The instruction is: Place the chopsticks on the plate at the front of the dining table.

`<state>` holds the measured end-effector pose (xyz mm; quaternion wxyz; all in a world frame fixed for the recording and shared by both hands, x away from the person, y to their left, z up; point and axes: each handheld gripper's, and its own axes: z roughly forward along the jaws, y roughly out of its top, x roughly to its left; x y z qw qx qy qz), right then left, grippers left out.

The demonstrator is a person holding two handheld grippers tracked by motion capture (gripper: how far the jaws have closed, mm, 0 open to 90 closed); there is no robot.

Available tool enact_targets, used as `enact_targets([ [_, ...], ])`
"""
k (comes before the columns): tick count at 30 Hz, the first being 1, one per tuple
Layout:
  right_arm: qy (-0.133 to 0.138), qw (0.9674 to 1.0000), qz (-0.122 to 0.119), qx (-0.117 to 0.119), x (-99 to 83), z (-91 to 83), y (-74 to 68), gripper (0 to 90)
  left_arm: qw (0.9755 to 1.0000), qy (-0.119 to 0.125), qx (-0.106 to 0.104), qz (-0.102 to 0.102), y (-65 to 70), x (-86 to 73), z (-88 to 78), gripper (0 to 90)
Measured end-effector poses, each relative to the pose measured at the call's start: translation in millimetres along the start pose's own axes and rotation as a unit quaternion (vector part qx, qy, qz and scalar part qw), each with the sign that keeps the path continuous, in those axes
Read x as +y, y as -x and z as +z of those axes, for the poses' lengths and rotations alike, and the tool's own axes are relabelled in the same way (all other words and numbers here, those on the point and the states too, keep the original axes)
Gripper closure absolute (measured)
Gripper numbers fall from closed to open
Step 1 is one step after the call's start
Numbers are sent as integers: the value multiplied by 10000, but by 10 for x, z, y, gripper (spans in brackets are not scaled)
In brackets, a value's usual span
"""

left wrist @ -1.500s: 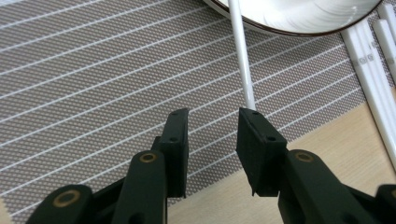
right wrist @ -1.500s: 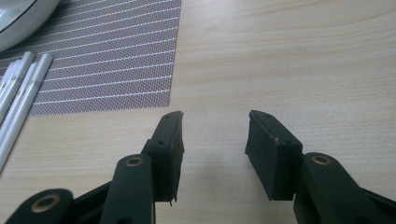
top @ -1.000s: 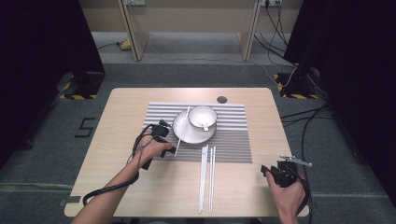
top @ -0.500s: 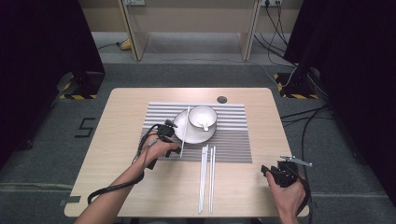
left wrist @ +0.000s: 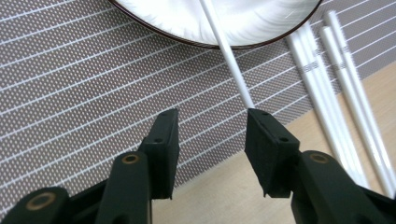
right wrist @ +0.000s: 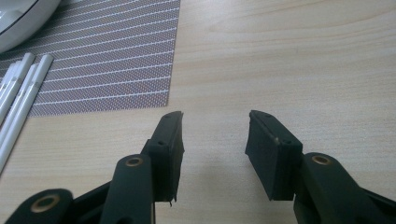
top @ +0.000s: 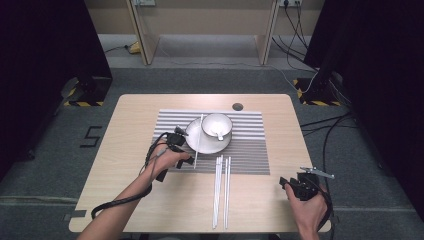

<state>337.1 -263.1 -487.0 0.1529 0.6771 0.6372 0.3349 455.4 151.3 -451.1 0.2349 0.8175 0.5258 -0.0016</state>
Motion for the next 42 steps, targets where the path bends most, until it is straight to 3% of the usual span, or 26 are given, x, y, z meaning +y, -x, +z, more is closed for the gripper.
enact_targets([
  [15, 14, 10000, 7, -8, -3, -6, -2, 555, 9996, 217, -147, 76, 169, -245, -217, 499],
  [22, 22, 10000, -3, -18, -3, -10, -9, 555, 9995, 269, -128, 59, 318, -454, -241, 500],
  [29, 25, 10000, -7, -16, -4, -12, -16, 555, 9997, 112, -106, 178, 439, -608, -180, 505],
  [42, 28, 10000, -6, -20, -2, -13, -15, 555, 9974, -281, -394, 541, 813, -693, -37, 533],
])
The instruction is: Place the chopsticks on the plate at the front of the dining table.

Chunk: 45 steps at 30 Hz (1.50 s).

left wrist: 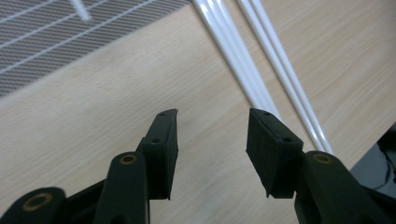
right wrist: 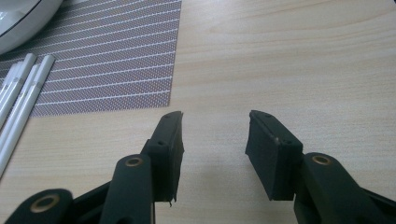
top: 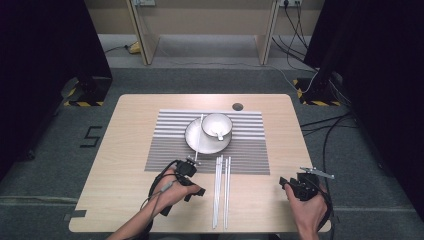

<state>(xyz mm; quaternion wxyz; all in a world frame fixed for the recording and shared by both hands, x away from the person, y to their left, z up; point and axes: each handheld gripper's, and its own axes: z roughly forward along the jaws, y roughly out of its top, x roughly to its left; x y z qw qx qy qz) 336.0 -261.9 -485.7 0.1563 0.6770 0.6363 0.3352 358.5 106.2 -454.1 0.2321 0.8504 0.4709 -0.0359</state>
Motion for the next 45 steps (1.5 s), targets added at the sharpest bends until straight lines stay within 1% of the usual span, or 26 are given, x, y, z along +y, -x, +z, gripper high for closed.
enact_targets([
  [3, -1, 10000, -4, 1, 1, -1, -2, 555, 10000, -64, -22, 68, 72, 19, 48, 538],
  [9, -1, 10000, 13, 12, 2, -5, 0, 556, 9998, -165, -60, 117, 186, 73, 170, 542],
  [14, 1, 10000, 30, 11, 3, -6, 3, 555, 9996, -242, 37, 142, 235, 114, 250, 545],
  [16, -2, 10000, 28, 17, 3, -6, 3, 555, 9993, -264, 173, 205, 263, 118, 273, 553],
  [20, 3, 10000, 19, 15, 4, -6, 4, 555, 9991, -330, 165, 219, 303, 117, 322, 560],
  [25, 2, 10000, 14, 16, 3, -5, 2, 555, 9987, -381, 220, 263, 334, 126, 371, 564],
  [27, 0, 10000, 16, 21, 3, -5, 2, 555, 9987, -367, 233, 283, 350, 129, 387, 565],
  [29, -8, 10000, 54, 31, 2, -5, 0, 555, 9980, -371, 337, 378, 371, 123, 402, 571],
  [31, 0, 10000, 32, 25, 2, -5, 8, 555, 9978, -410, 329, 395, 374, 119, 414, 573],
  [35, 1, 10000, 35, 21, 4, -5, 12, 555, 9974, -394, 416, 433, 380, 113, 427, 585],
  [39, -11, 10000, 49, 28, 2, -4, 0, 555, 9973, -357, 427, 480, 385, 112, 427, 598],
  [45, -2, 10000, 30, 17, 1, -1, 8, 555, 9974, -358, 408, 468, 396, 107, 442, 607],
])
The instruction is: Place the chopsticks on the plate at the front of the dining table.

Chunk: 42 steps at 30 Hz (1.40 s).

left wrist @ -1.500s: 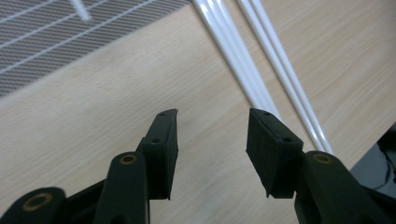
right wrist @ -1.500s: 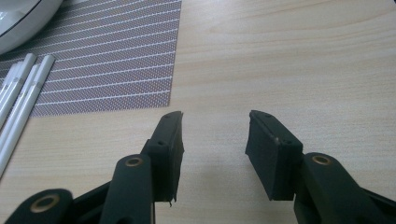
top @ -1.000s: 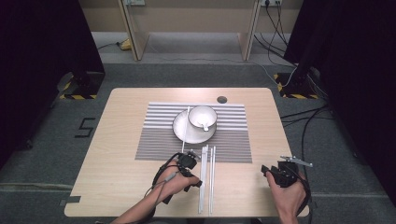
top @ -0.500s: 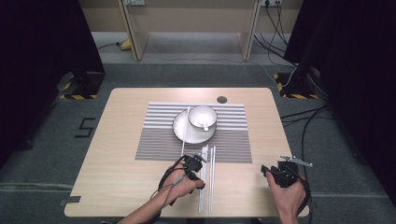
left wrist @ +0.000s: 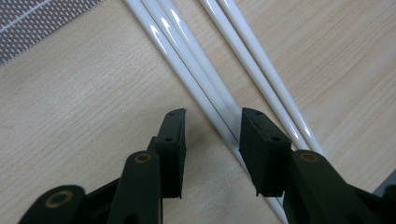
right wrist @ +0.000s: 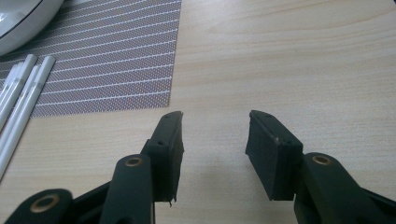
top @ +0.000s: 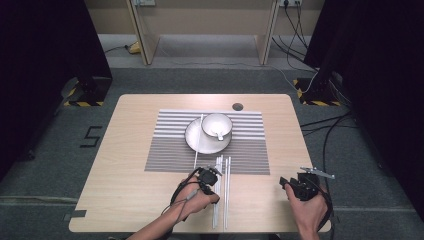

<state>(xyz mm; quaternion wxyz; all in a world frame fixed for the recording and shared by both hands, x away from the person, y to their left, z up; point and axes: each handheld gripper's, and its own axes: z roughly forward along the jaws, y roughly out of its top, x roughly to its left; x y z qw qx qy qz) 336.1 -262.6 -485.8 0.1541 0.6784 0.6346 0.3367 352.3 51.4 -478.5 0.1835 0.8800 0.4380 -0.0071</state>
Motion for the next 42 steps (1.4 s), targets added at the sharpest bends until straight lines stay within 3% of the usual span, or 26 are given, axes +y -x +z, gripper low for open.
enact_targets([
  [6, -2, 10000, -4, 4, 2, -7, 2, 555, 9999, -61, 72, 67, -3, 0, -5, 633],
  [16, -1, 10000, -3, 10, 3, -5, -3, 555, 9982, -240, 408, 357, -85, -53, -50, 734],
  [30, -17, 10000, -20, 3, -1, 7, -5, 555, 9953, -527, 681, 446, -360, -180, -153, 803],
  [37, -43, 10000, -23, 3, -1, 11, -12, 555, 9969, -318, 647, 319, -426, -132, -189, 715],
  [42, -35, 10000, -15, 4, -2, 11, -7, 555, 9973, -309, 610, 258, -415, -42, -150, 699],
])
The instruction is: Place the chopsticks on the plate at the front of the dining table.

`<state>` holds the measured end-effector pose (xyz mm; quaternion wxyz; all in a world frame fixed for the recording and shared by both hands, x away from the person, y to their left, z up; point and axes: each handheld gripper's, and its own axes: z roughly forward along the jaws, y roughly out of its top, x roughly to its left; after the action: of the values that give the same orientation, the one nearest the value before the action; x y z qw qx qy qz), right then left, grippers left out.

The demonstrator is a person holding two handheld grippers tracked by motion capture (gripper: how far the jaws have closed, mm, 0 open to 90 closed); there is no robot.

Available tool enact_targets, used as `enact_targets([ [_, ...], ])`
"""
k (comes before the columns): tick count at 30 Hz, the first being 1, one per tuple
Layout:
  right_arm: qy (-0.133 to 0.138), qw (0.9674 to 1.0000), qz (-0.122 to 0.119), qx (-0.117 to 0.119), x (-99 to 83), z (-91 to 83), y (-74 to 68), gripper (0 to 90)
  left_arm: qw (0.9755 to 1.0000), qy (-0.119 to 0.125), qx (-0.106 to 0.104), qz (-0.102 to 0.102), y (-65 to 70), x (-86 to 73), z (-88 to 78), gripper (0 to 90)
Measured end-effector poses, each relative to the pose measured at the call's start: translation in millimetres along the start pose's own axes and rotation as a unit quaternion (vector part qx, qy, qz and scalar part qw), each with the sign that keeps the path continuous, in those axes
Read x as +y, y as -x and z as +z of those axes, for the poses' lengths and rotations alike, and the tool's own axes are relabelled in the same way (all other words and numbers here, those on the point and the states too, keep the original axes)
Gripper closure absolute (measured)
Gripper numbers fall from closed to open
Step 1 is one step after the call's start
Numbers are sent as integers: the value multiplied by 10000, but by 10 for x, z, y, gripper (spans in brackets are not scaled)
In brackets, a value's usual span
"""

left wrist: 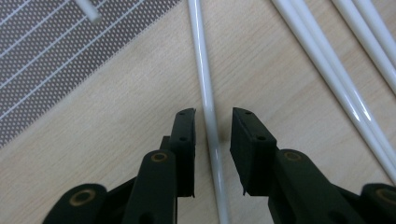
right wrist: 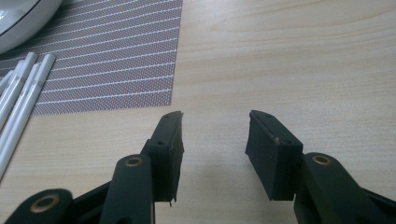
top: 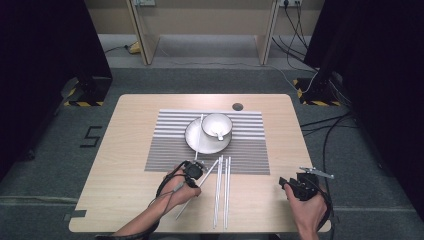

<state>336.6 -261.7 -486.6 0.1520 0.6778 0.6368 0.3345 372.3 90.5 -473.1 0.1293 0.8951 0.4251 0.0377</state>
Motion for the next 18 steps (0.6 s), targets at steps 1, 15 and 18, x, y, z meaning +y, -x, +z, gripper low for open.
enact_targets([
  [1, 1, 10000, -4, 4, 0, 0, 2, 555, 10000, 4, -5, -19, -1, 17, 13, 699],
  [15, -9, 10000, 11, 16, 1, -1, 11, 555, 9999, -87, 128, -47, 7, 141, 73, 703],
  [18, -20, 10000, 20, 17, 0, 2, 15, 555, 9999, -96, 142, -16, 16, 150, 77, 710],
])
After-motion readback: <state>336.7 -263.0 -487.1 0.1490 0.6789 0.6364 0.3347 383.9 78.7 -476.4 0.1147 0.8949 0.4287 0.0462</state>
